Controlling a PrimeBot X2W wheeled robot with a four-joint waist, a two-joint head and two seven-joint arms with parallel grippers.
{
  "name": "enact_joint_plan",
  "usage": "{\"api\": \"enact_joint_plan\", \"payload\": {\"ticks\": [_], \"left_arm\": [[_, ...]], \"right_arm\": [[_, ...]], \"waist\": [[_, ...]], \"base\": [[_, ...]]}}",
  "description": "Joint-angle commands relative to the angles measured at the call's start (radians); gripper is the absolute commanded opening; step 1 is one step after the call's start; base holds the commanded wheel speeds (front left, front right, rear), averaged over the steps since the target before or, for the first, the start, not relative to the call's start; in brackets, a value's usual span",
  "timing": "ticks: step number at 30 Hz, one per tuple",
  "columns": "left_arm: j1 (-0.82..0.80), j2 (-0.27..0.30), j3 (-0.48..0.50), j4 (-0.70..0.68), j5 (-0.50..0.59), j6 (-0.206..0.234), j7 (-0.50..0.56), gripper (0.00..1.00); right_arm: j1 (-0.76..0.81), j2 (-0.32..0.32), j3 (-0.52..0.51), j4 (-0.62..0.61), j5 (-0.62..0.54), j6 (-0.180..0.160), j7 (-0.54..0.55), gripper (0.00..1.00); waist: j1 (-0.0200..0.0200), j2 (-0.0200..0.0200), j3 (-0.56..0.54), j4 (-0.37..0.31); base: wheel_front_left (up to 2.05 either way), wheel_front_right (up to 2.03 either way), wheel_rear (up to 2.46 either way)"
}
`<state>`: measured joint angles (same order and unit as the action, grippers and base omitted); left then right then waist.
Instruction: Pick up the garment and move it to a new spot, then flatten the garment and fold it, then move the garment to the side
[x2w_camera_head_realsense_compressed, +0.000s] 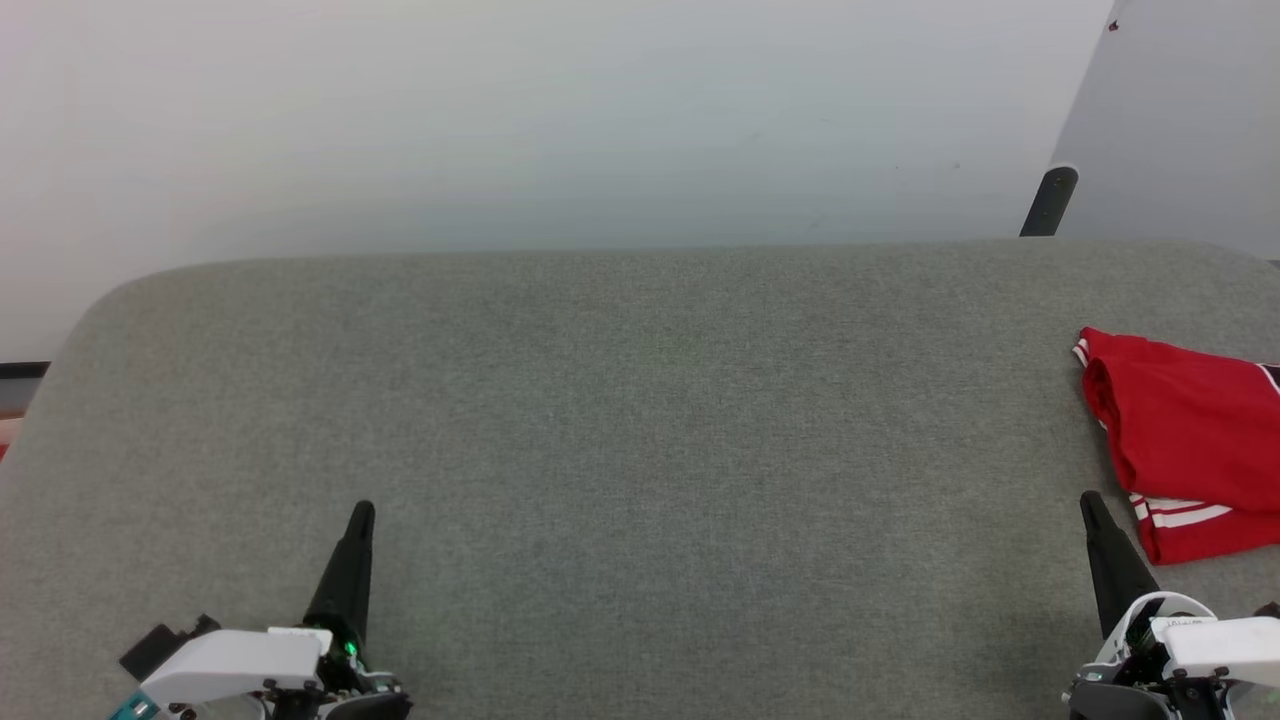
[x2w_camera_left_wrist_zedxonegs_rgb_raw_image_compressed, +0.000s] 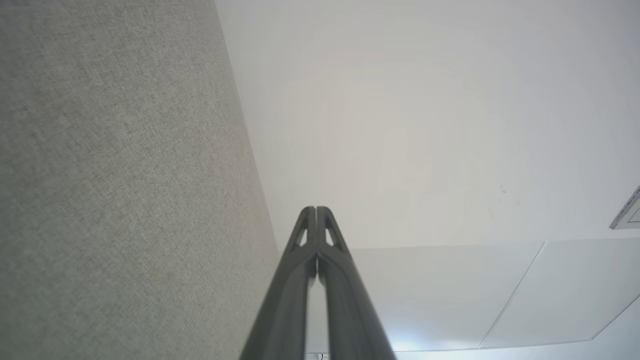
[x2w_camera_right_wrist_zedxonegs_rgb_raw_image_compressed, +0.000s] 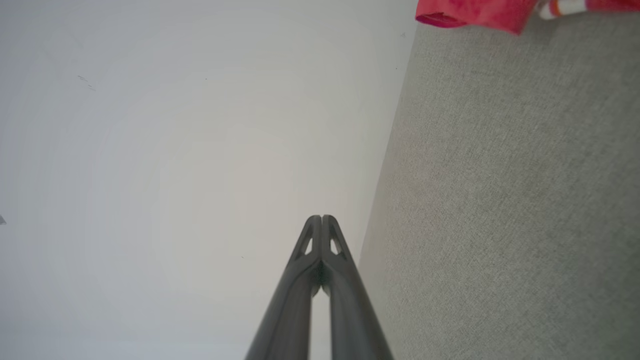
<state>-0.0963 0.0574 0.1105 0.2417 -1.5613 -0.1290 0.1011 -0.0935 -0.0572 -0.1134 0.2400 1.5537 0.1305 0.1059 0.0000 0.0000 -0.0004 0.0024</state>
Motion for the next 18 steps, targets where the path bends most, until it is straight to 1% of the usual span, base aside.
{"api": "enact_joint_plan", "payload": {"ticks": [1, 8, 18], "left_arm": [[-0.011, -0.003, 0.004, 0.002, -0.018, -0.003, 0.006, 0.0], [-0.019, -0.01, 0.007, 0.005, -0.055, -0.003, 0.018, 0.0], [-0.018, -0.009, 0.006, 0.005, -0.052, -0.003, 0.017, 0.0]], "right_arm": [[-0.015, 0.004, -0.001, 0.001, 0.021, 0.0, 0.004, 0.0], [-0.024, 0.01, -0.001, 0.006, 0.065, 0.0, 0.01, 0.0], [-0.018, 0.009, -0.001, 0.006, 0.061, 0.0, 0.01, 0.0]], "waist": [[0.0, 0.0, 0.001, 0.0], [0.0, 0.0, 0.003, -0.002], [0.0, 0.0, 0.003, -0.002]], "base": [[0.0, 0.0, 0.0], [0.0, 0.0, 0.0], [0.0, 0.0, 0.0]]}}
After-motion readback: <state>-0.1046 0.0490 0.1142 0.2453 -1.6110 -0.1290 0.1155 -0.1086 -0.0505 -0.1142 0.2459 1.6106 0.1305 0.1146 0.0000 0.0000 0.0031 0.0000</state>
